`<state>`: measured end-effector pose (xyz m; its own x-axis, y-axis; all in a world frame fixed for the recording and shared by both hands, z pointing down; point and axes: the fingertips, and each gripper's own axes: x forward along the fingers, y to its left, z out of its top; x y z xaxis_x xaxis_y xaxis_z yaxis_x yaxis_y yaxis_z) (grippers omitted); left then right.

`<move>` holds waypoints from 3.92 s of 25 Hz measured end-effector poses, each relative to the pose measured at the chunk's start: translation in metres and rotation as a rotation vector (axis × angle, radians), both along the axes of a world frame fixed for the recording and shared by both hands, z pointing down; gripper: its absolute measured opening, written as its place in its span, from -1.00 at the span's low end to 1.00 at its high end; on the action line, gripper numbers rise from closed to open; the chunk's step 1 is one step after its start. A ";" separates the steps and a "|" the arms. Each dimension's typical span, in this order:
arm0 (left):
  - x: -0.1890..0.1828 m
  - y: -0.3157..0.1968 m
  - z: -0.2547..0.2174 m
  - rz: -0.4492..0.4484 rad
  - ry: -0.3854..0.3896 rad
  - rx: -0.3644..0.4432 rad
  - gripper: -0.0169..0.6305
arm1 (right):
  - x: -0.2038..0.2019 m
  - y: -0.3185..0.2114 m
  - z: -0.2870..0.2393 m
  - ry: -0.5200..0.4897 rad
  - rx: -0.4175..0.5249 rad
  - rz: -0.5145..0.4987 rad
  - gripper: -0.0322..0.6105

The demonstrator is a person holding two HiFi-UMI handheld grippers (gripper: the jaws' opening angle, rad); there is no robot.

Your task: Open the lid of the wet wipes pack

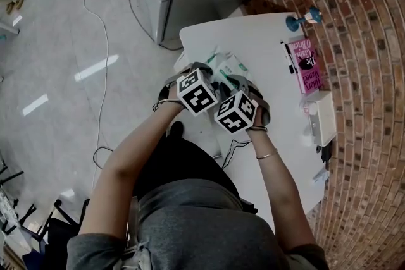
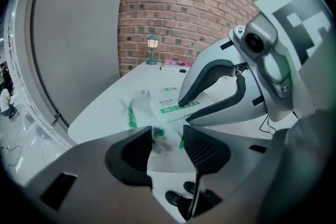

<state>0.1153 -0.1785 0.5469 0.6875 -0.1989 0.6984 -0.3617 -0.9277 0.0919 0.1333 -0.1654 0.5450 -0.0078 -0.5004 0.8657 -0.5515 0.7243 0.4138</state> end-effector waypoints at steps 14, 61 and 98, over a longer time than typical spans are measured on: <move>0.001 0.000 0.000 0.005 -0.005 0.003 -0.35 | 0.000 0.000 0.001 -0.015 -0.045 0.023 -0.70; 0.003 -0.002 0.001 0.016 -0.015 0.005 -0.42 | 0.004 -0.007 -0.016 -0.241 -0.200 0.090 -0.79; 0.004 -0.002 0.001 0.024 -0.034 0.016 -0.44 | 0.063 -0.056 -0.041 -0.199 -0.123 0.163 -0.82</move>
